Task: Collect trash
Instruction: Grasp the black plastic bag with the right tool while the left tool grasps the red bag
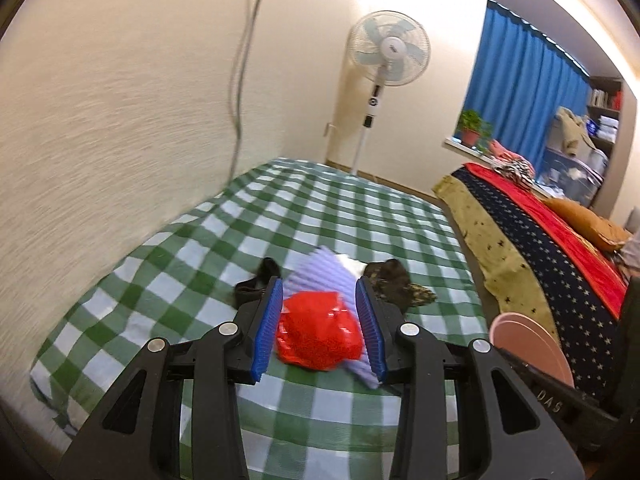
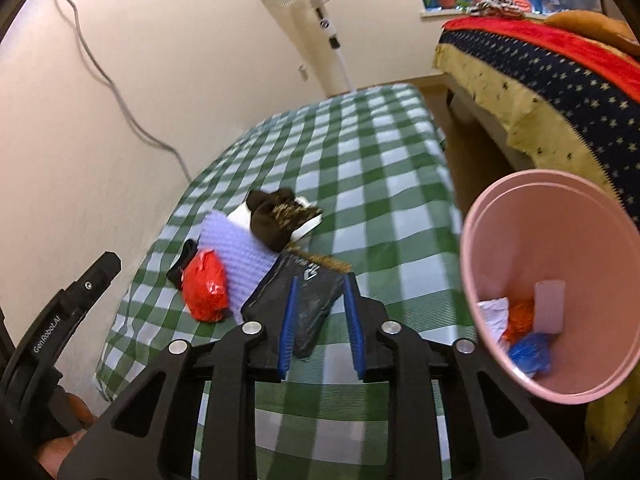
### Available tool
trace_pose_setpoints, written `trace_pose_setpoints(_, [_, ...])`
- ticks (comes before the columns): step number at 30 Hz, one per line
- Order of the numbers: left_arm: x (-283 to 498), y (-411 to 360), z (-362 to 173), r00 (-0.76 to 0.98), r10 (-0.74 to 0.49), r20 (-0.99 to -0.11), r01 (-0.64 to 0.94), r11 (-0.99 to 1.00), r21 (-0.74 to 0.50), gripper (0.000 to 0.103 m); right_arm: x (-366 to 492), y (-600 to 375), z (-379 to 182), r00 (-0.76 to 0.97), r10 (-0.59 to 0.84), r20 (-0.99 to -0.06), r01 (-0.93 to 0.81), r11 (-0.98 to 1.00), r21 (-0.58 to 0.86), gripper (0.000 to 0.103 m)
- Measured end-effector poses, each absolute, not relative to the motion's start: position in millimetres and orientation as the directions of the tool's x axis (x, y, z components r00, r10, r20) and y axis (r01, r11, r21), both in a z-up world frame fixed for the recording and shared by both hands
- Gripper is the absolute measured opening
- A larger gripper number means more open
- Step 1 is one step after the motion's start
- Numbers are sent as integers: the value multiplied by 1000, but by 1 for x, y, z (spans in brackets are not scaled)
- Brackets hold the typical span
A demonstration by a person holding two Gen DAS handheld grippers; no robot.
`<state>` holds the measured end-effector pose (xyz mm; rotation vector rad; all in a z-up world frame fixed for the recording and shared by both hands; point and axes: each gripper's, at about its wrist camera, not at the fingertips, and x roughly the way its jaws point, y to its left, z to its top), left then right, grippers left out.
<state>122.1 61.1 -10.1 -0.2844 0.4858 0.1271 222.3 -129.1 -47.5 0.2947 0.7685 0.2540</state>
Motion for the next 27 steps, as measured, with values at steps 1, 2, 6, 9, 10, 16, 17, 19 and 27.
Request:
trace_pose_setpoints(1, [122, 63, -12, 876, 58, -479, -193, 952, -239, 38, 225, -125, -50, 685, 333, -648, -119, 929, 352, 27])
trace_pose_setpoints(2, [123, 65, -13, 874, 68, -481, -204, 950, -236, 38, 227, -122, -53, 677, 336, -655, -121, 928, 352, 30])
trace_pose_setpoints(6, [124, 71, -16, 869, 85, -488, -228, 943, -241, 38, 238, -106, -66, 650, 341, -679, -117, 928, 354, 64])
trace_pose_setpoints(9, [125, 75, -18, 866, 92, -492, -239, 939, -246, 38, 246, -98, -74, 634, 331, -699, -105, 932, 347, 83])
trace_pose_setpoints(10, [126, 77, -19, 864, 94, -494, -244, 938, -248, 38, 249, -96, -77, 627, 335, -704, -102, 931, 352, 87])
trace_pose_setpoints(16, [128, 84, -24, 858, 103, -503, -260, 932, -253, 38, 263, -77, -87, 585, 323, -744, -109, 940, 323, 90])
trace_pose_setpoints(17, [129, 85, -25, 857, 104, -505, -263, 931, -254, 38, 265, -74, -89, 578, 304, -757, -104, 948, 301, 90])
trace_pose_setpoints(19, [129, 85, -26, 856, 106, -506, -266, 930, -254, 38, 266, -72, -91, 575, 290, -765, -102, 953, 285, 90])
trace_pose_setpoints(27, [135, 82, -32, 849, 95, -519, -262, 930, -258, 38, 261, -72, -90, 578, 226, -784, -121, 974, 191, 71])
